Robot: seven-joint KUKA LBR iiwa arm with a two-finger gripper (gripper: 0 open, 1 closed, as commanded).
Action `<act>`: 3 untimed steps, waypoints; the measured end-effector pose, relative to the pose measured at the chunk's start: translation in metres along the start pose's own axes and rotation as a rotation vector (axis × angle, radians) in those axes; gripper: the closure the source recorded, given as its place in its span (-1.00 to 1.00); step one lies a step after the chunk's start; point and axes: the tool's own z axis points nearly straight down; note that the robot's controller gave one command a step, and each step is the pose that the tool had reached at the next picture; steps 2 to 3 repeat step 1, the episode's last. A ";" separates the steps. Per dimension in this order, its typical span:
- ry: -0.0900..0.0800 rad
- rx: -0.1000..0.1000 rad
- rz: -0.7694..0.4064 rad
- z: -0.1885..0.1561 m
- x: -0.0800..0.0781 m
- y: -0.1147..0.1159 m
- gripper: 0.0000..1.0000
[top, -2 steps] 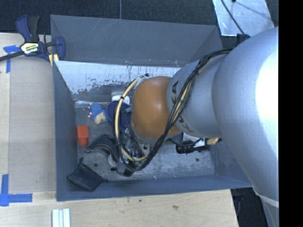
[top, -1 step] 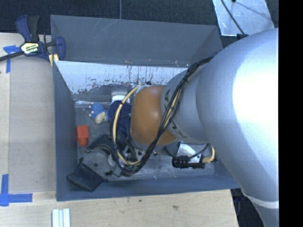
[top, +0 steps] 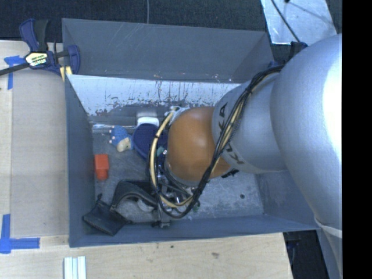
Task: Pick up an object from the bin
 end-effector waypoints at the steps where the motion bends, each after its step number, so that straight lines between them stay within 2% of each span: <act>1: 0.001 -0.001 0.002 -0.002 0.001 0.001 1.00; 3: 0.001 -0.001 0.002 -0.002 0.001 0.001 1.00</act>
Offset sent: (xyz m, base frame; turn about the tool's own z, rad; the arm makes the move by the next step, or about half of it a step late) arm 0.0000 0.0000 0.0000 0.0000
